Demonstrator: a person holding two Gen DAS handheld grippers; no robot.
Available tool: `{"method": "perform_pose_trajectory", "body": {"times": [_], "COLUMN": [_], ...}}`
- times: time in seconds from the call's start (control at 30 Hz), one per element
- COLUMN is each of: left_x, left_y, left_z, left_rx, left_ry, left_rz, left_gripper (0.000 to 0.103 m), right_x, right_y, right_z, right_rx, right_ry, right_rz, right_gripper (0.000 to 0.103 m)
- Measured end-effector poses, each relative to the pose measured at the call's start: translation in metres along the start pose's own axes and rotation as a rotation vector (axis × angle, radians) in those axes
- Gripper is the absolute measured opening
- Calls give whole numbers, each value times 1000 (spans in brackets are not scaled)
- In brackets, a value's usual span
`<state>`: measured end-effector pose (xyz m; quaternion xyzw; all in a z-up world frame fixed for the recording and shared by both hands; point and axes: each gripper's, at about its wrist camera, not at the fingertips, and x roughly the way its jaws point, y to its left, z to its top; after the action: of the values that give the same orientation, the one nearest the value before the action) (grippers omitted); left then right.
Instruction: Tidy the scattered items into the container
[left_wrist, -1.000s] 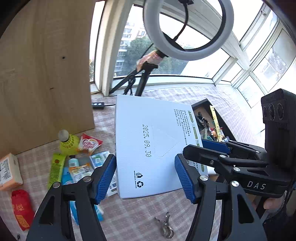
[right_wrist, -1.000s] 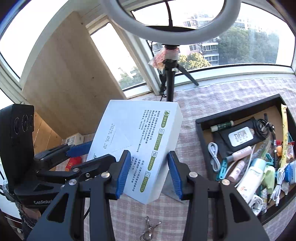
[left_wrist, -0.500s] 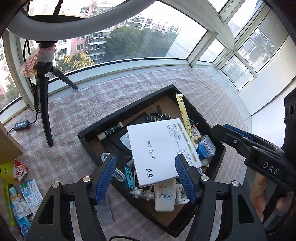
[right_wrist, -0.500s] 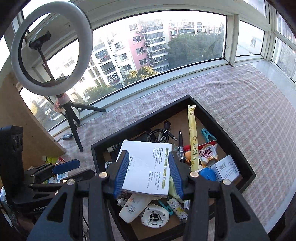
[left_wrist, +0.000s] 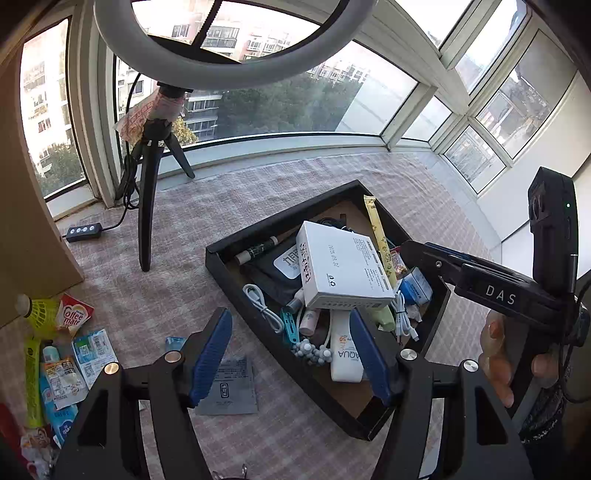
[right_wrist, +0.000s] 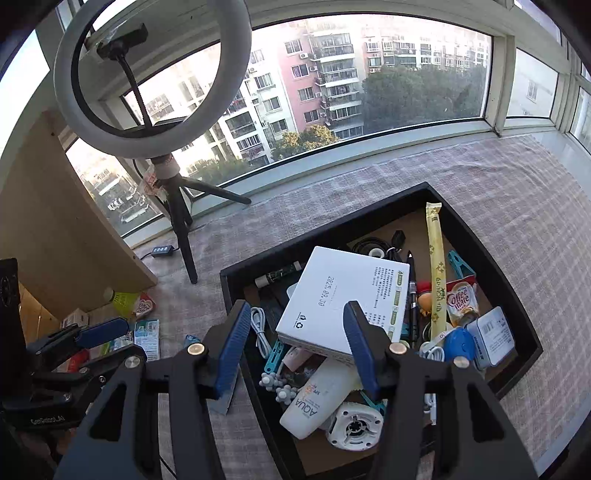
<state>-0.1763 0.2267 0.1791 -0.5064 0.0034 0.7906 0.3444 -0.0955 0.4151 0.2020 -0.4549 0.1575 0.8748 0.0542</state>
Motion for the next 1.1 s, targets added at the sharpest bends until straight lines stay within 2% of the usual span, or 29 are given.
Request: {"method": "perform_pose_trajectory", "body": {"times": [0.07,0.13,0.3,0.67,0.83,1.1], "left_x": [-13,-27,-71,-167,-189,-192], "left_y": [17,39,110,309,371,425], "left_z": [-8,-18,-45,-131,-159,-173], "left_rx": [-17,-35,-129,-443,-521,-583], "left_ry": [-12,-23,-69,-141,-147,-167], "left_rz": [39,87,172,432,483,442], "left_gripper": [67,77,77,77,76,75], "right_x": [8,18,42,99,126,168], "right_y": [23,50,132,318,385,456], "right_z": [-4,-7,-20,-58,-74,-87], "right_rx": [-27,-55,-153,-366,-429,-458], "right_ry": [12,31,89,170,208,280], "right_rz": [34,65,151,294,346,398], "right_gripper": [58,58,58,60,60,60]}}
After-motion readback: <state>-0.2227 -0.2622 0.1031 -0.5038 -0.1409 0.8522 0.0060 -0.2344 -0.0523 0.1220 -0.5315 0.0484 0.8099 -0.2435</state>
